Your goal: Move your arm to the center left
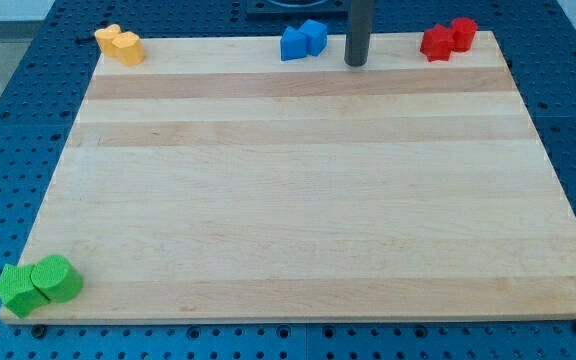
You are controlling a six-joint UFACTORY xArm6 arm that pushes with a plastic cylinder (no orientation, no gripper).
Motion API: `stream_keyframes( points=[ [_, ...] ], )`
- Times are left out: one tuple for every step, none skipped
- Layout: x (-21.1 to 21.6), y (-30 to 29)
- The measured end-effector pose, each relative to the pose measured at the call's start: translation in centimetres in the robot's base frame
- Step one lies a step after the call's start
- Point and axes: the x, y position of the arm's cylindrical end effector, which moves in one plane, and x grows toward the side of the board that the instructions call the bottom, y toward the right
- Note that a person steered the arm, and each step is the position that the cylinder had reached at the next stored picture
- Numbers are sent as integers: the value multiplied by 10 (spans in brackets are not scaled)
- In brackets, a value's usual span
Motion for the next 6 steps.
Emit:
stream_keyframes(
  points=[
    [-19, 13],
    [-26, 17],
    [-26, 17],
    [-31, 22],
    [-32, 14],
    [-1, -29]
  ],
)
